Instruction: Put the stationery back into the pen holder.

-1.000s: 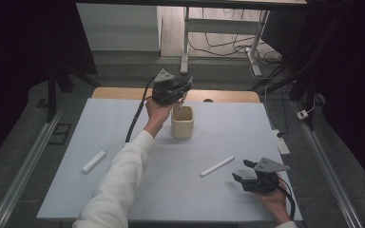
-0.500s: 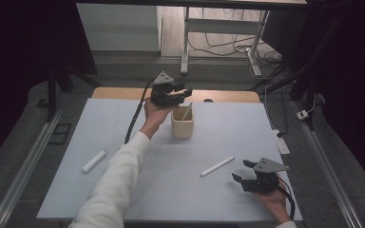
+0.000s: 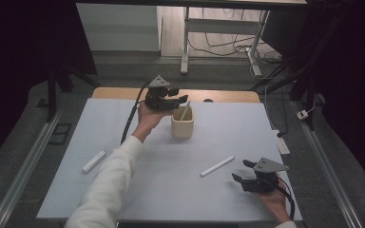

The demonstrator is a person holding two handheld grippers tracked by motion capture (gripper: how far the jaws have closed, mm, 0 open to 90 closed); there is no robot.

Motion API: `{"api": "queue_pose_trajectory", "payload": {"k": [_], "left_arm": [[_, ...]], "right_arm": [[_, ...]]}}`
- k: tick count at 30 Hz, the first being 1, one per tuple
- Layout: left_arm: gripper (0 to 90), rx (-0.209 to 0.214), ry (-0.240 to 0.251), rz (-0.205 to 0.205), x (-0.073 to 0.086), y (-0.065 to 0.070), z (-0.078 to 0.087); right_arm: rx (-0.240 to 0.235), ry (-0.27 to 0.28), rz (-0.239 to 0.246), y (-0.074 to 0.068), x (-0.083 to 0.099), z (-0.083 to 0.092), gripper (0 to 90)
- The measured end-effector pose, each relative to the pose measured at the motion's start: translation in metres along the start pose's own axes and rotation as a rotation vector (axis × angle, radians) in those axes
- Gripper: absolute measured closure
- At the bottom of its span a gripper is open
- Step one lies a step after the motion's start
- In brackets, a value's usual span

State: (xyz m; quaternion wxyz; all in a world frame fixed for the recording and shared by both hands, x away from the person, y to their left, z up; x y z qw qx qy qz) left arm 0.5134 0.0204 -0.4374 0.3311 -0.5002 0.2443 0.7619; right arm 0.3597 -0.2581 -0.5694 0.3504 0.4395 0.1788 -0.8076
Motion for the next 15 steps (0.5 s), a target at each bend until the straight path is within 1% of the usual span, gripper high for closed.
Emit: {"api": "queue_pose_trajectory", "payload": {"k": [3,7,15], "left_arm": [[46.3,0.001,-0.004,-0.007,0.003,0.001,0.005],[45.3,-0.005,-0.033,-0.036,0.010,0.003,0.011],[44.2,-0.001,-0.062,-0.050,0.018,0.005,0.026]], "right_arm": [[-0.004,0.001,0.000,0.000,0.000,0.000,28.2],[-0.003,0.001,0.000,0.000,0.000,0.000,28.2],[0.003,0.000,0.000,0.000,0.000,-0.001,28.2]]}}
Point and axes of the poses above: each handheld gripper's, and its own axes: z roughly backward along the jaws, x roughly out of its underside, y roughly to its right, the point moved 9 cm from there along -z, roughly forward along the jaws, and after that the axes turned 5 degrees about -z, right-handed, at the moved point
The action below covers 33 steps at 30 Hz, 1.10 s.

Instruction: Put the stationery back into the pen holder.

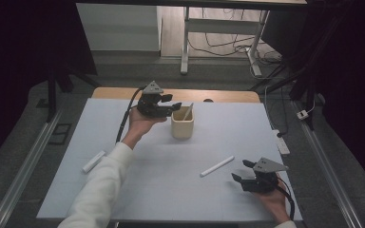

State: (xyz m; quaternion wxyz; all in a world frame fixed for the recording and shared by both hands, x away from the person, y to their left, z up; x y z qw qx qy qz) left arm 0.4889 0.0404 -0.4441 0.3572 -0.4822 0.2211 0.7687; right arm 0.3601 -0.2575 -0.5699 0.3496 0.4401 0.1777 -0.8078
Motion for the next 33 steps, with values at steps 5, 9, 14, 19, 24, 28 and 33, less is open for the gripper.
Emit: {"api": "queue_pose_trajectory", "payload": {"k": [5,9,14,19,24,28,33], "left_arm": [[43.8,0.005,-0.012,-0.001,0.005,0.002,0.009],[43.3,0.020,-0.013,0.002,0.006,0.007,0.019],[42.9,0.020,-0.035,-0.027,0.012,0.013,0.027],[42.2,0.016,-0.052,-0.044,0.021,0.017,0.033],[41.2,0.004,-0.075,-0.065,0.030,0.020,0.040],[39.8,-0.003,-0.094,-0.069,0.038,0.022,0.048],[39.0,-0.001,-0.098,-0.055,0.047,0.024,0.062]], "right_arm": [[-0.001,-0.005,0.002,-0.001,0.000,0.000,28.2],[0.001,-0.008,0.002,-0.001,0.000,0.000,28.3],[0.000,-0.009,0.002,-0.001,0.000,0.000,28.3],[0.001,-0.005,0.001,-0.002,0.000,0.000,28.3],[0.009,-0.010,0.004,-0.001,0.001,0.000,28.3],[0.003,-0.006,0.002,-0.001,0.001,0.000,28.3],[-0.001,-0.007,0.003,-0.002,0.001,-0.001,28.3]]}}
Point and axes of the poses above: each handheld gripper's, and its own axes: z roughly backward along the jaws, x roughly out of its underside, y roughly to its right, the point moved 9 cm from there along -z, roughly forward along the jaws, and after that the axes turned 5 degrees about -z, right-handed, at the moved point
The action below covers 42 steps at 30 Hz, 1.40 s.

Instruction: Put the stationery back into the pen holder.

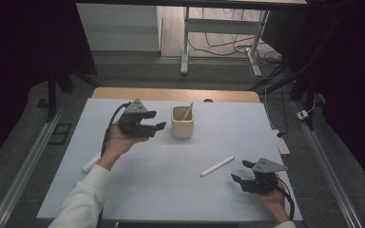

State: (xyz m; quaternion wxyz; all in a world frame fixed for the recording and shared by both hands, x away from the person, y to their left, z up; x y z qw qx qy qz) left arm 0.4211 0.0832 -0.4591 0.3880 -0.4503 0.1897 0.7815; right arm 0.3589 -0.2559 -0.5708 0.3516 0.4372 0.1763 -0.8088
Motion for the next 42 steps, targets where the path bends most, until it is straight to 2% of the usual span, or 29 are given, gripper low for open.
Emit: {"api": "queue_pose_trajectory", "payload": {"k": [7,12,23,27,31,42], "left_arm": [[38.5,-0.011,-0.030,0.012,0.018,0.002,0.013],[37.7,-0.021,-0.067,-0.002,0.030,0.005,0.020],[38.0,-0.044,-0.119,0.001,0.047,0.009,0.031],[37.9,-0.053,-0.127,0.022,0.051,0.006,0.035],[37.8,-0.070,-0.158,0.023,0.059,0.002,0.039],[37.8,-0.125,-0.206,0.081,0.080,-0.022,0.055]], "right_arm": [[0.002,0.002,-0.001,0.000,0.000,0.000,28.3],[0.000,0.000,-0.004,0.000,0.000,0.000,28.3],[0.002,-0.001,0.001,0.000,0.000,-0.001,28.3],[0.008,-0.007,0.004,0.001,0.000,0.000,28.3],[-0.003,-0.002,0.005,-0.001,0.000,-0.001,28.3],[-0.001,-0.005,0.003,0.000,0.000,-0.001,28.3]]}}
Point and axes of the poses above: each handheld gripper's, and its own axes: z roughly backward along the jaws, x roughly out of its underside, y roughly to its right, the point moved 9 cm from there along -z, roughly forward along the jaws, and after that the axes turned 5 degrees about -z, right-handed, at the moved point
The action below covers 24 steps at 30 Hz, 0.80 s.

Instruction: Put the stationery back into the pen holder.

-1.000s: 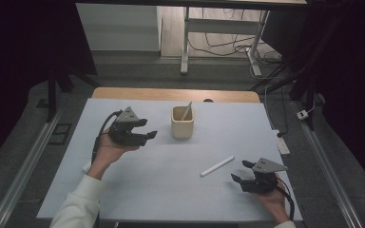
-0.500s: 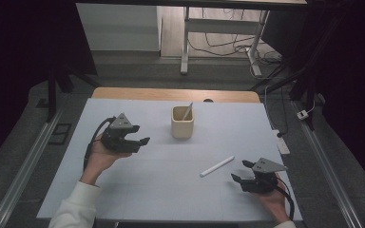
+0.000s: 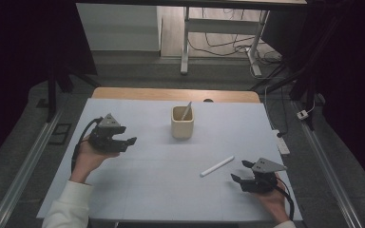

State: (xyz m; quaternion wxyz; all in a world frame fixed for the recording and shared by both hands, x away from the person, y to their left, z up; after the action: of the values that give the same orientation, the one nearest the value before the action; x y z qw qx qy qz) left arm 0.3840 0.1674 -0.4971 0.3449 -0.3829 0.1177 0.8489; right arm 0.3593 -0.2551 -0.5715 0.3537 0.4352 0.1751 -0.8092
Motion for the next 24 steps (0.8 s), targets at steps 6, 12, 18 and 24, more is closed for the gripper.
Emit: {"api": "queue_pose_trajectory", "payload": {"k": [6,12,18,24], "left_arm": [[37.9,-0.021,-0.034,0.013,0.010,-0.009,0.003],[37.8,-0.025,-0.094,0.009,0.020,-0.012,0.001],[37.8,-0.025,-0.124,-0.003,0.025,-0.011,0.002],[37.8,-0.024,-0.144,0.007,0.032,-0.014,0.005]], "right_arm": [[0.002,-0.003,0.002,0.001,0.000,0.000,28.3],[0.007,-0.006,0.007,0.001,0.001,0.001,28.3],[0.004,-0.002,0.008,0.000,0.000,0.000,28.3],[0.010,-0.003,0.010,0.001,0.000,0.002,28.3]]}}
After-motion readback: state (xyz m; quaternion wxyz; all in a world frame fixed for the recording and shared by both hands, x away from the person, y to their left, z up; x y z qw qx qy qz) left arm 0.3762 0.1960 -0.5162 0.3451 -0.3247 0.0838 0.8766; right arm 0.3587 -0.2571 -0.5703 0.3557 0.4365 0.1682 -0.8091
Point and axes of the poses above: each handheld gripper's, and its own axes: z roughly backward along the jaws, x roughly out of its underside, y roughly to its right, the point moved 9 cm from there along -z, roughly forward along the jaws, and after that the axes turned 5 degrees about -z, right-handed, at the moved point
